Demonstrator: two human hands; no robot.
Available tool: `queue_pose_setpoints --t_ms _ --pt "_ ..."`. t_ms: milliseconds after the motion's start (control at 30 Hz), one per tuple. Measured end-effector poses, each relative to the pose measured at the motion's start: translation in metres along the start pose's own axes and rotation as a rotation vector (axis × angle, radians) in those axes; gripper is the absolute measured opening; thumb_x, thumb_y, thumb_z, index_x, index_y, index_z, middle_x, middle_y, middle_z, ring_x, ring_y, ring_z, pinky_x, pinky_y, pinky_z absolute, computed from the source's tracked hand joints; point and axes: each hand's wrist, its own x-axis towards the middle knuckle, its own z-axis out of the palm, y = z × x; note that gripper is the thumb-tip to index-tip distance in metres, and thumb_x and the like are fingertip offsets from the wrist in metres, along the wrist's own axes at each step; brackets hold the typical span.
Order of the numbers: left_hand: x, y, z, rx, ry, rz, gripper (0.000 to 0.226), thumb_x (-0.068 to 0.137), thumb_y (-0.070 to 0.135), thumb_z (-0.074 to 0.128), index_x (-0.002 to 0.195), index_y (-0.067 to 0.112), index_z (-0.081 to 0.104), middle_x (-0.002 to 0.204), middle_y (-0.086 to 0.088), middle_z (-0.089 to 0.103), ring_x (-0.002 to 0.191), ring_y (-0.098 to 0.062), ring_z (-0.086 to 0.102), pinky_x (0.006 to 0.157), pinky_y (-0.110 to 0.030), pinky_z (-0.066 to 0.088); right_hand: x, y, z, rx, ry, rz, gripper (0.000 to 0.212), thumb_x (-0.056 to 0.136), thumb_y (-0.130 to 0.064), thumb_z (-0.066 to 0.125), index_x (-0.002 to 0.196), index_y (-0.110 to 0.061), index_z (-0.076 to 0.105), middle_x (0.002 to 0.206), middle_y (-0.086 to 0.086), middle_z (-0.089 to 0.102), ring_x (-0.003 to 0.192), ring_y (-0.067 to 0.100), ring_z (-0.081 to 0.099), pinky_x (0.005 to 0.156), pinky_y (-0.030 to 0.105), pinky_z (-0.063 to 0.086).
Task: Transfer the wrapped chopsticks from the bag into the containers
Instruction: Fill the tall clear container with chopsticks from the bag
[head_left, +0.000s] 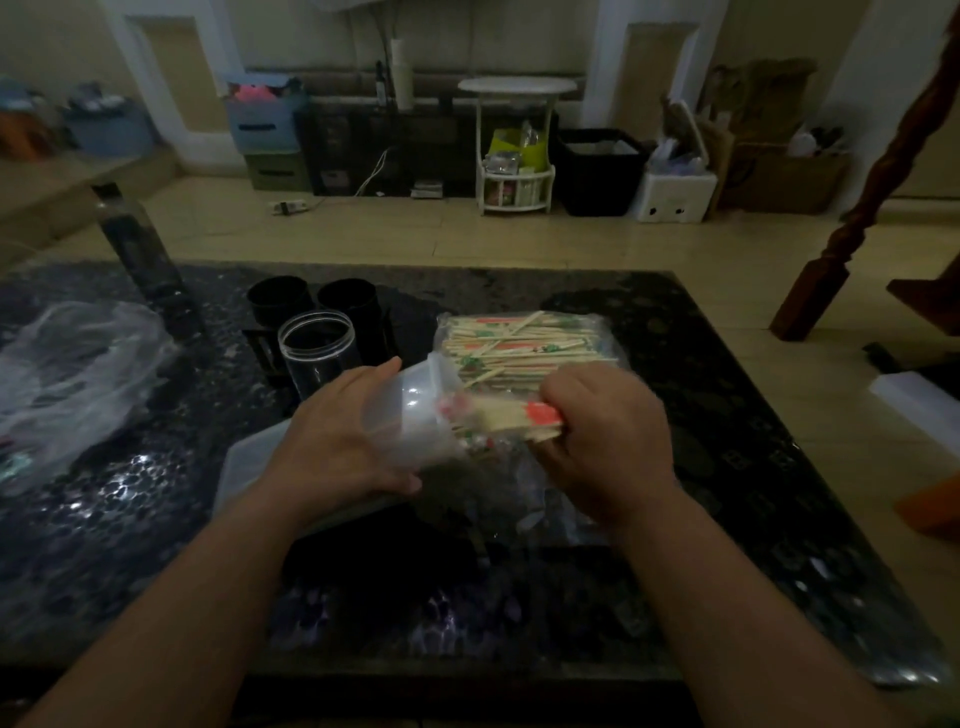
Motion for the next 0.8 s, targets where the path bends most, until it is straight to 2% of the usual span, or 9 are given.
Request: queue_pose_setpoints --t_ms 100,233,300,367,433,467,567,633,800 --pt "0.001 -0.003 0.001 0.009 -0.002 0.011 0.132 0.027 0.069 0.066 0.148 0.024 0.036 0.142 0.003 0.042 0.129 -0.017 0.04 0.108 -0.028 0.029 -0.001 0.005 0.0 0.066 0.101 0.014 0.031 0.089 -0.032 0.055 0.071 -0.008 0.062 0.075 0.009 0.054 0.062 0.026 0.048 0.054 0.033 0.035" --pt "0.001 -0.001 0.0 0.012 -0.005 0.026 0.134 0.027 0.069 0.065 0.149 0.024 0.034 0.143 0.002 0.041 0.13 -0.015 0.038 0.101 -0.019 0.024 -0.003 0.004 0.005 0.047 0.125 0.11 0.032 0.093 -0.037 0.053 0.082 -0.01 0.065 0.086 0.005 0.052 0.061 0.021 0.05 0.046 0.027 0.041" --pt "0.001 0.003 -0.002 0.021 -0.018 0.009 0.134 0.027 0.064 0.071 0.149 0.025 0.033 0.146 0.002 0.039 0.132 -0.015 0.037 0.103 -0.021 0.023 -0.004 0.005 0.008 0.118 0.139 0.167 0.032 0.095 -0.037 0.054 0.088 -0.01 0.07 0.09 0.001 0.052 0.069 0.014 0.05 0.053 0.024 0.042" --pt "0.0 0.005 -0.003 0.032 -0.021 -0.003 0.131 0.03 0.058 0.076 0.15 0.026 0.032 0.148 0.002 0.038 0.134 -0.016 0.036 0.105 -0.024 0.024 -0.003 0.002 0.008 0.258 0.197 0.254 0.033 0.096 -0.036 0.054 0.089 -0.009 0.071 0.09 -0.005 0.049 0.076 0.004 0.05 0.062 0.015 0.04" --pt "-0.001 0.005 -0.003 0.037 -0.021 -0.005 0.134 0.028 0.064 0.071 0.15 0.027 0.032 0.148 0.002 0.038 0.134 -0.016 0.036 0.105 -0.025 0.025 0.0 -0.002 0.007 0.408 0.311 0.358 0.028 0.096 -0.031 0.054 0.085 -0.009 0.068 0.087 -0.011 0.048 0.079 -0.006 0.051 0.07 0.005 0.037" --pt "-0.001 0.005 -0.003 0.034 -0.02 -0.005 0.134 0.027 0.067 0.067 0.15 0.028 0.032 0.147 0.003 0.039 0.133 -0.016 0.036 0.105 -0.026 0.026 0.002 -0.004 0.007 0.481 0.382 0.417 0.027 0.096 -0.031 0.054 0.083 -0.01 0.065 0.085 -0.01 0.053 0.08 -0.006 0.055 0.072 0.007 0.04" --pt "0.001 0.003 -0.001 0.019 -0.027 -0.014 0.131 0.028 0.066 0.068 0.149 0.031 0.031 0.147 0.004 0.038 0.132 -0.015 0.037 0.107 -0.03 0.029 0.01 -0.013 0.008 0.713 0.5 0.733 0.044 0.091 -0.05 0.052 0.083 -0.008 0.064 0.077 0.004 0.066 0.073 0.019 0.066 0.068 0.029 0.052" --pt "0.001 0.003 0.0 0.024 -0.042 -0.019 0.13 0.03 0.063 0.072 0.149 0.033 0.03 0.147 0.005 0.037 0.133 -0.015 0.036 0.108 -0.032 0.029 0.012 -0.018 0.01 0.867 0.537 0.878 0.046 0.087 -0.05 0.057 0.082 -0.006 0.067 0.074 0.001 0.069 0.069 0.017 0.068 0.063 0.03 0.054" --pt "0.002 0.003 0.001 0.024 -0.04 -0.019 0.132 0.027 0.069 0.066 0.149 0.033 0.031 0.147 0.005 0.037 0.132 -0.016 0.038 0.11 -0.034 0.031 0.008 -0.021 0.013 0.912 0.429 0.954 0.032 0.097 -0.028 0.059 0.075 -0.006 0.067 0.061 -0.004 0.064 0.058 0.008 0.062 0.055 0.024 0.049"
